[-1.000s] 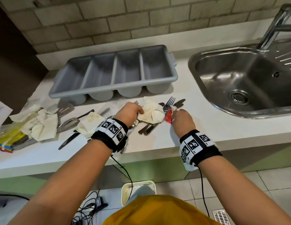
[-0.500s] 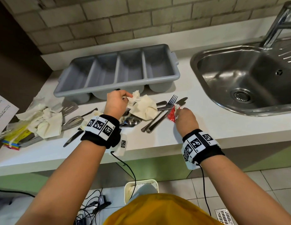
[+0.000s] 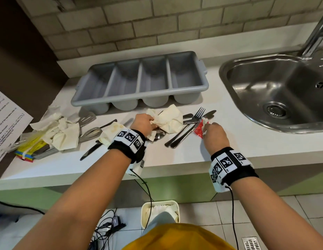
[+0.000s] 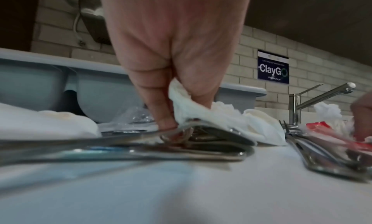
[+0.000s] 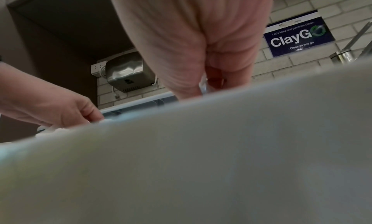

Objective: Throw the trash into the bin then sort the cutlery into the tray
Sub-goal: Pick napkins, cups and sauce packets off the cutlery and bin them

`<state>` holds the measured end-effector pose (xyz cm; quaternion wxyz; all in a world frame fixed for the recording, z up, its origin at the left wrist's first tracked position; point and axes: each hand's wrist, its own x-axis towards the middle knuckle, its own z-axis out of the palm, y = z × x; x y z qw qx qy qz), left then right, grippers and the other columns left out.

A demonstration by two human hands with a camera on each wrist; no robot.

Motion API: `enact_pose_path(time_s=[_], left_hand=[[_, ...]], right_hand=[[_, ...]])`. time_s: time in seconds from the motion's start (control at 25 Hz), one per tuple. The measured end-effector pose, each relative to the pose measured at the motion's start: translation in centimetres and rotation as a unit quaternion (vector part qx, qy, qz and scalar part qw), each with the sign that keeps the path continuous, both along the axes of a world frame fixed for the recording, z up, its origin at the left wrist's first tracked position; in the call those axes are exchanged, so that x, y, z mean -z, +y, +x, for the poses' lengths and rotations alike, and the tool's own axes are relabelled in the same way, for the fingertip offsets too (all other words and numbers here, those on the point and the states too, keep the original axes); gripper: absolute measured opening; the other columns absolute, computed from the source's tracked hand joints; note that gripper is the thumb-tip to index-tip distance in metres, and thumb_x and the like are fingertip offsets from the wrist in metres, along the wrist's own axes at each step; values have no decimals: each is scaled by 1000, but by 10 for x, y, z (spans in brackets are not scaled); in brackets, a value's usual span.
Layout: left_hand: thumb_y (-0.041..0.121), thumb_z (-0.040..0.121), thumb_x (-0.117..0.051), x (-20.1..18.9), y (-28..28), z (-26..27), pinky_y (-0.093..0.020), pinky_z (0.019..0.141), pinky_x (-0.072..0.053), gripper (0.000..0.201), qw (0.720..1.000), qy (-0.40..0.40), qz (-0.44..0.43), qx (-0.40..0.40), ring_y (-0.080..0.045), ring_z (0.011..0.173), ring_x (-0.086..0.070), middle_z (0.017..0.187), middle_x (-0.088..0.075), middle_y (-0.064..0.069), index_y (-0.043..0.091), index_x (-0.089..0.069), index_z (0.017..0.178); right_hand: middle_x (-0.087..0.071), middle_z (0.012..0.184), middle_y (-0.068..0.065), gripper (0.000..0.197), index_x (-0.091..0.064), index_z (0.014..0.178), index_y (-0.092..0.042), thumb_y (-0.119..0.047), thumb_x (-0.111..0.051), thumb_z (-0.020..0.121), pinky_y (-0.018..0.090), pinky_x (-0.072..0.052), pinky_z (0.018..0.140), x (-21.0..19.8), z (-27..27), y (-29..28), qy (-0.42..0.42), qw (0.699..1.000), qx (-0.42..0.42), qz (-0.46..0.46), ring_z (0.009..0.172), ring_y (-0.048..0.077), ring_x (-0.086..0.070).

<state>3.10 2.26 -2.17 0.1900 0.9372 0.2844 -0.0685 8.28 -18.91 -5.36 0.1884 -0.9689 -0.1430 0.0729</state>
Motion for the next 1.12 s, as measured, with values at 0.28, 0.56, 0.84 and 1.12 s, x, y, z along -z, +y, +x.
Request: enact_pose_path(time_s=[0.28, 0.56, 0.84, 1.12], left_hand=[[-6, 89, -45, 4, 5, 14, -35, 104, -45, 37, 996, -47, -32, -65, -33, 116, -58, 129, -57, -19, 4, -60, 121], [-11, 86, -47, -5, 35, 9, -36, 110, -36, 84, 999, 44, -2, -17, -34, 138, -37, 157, -7, -22, 33, -13, 149], [0, 90, -48, 2, 41, 14, -26, 110, -31, 42, 999, -25, 40, -9, -25, 131, -44, 140, -50, -12, 10, -52, 131], [42, 78, -62, 8, 47, 12, -37, 108, -38, 88, 986, -32, -138, -91, -33, 132, -44, 152, -30, -17, 29, -10, 149]], right_hand=[[-62, 110, 21, 30, -61, 116, 1, 5, -45, 90, 38, -51, 87, 0, -2, 0, -6, 1000, 4, -3, 100, 34, -62], [-61, 112, 20, 29, -62, 114, 1, 5, -45, 91, 36, -52, 87, -1, -1, 2, 2, 1000, 2, -11, 101, 32, -62], [-62, 107, 21, 29, -62, 113, 3, 5, -44, 90, 36, -52, 83, -1, -1, 1, -7, 1000, -2, 0, 97, 33, -63], [-61, 111, 20, 29, -62, 113, 1, 5, -45, 90, 35, -51, 85, -4, 0, 2, 2, 1000, -10, -13, 100, 32, -62]])
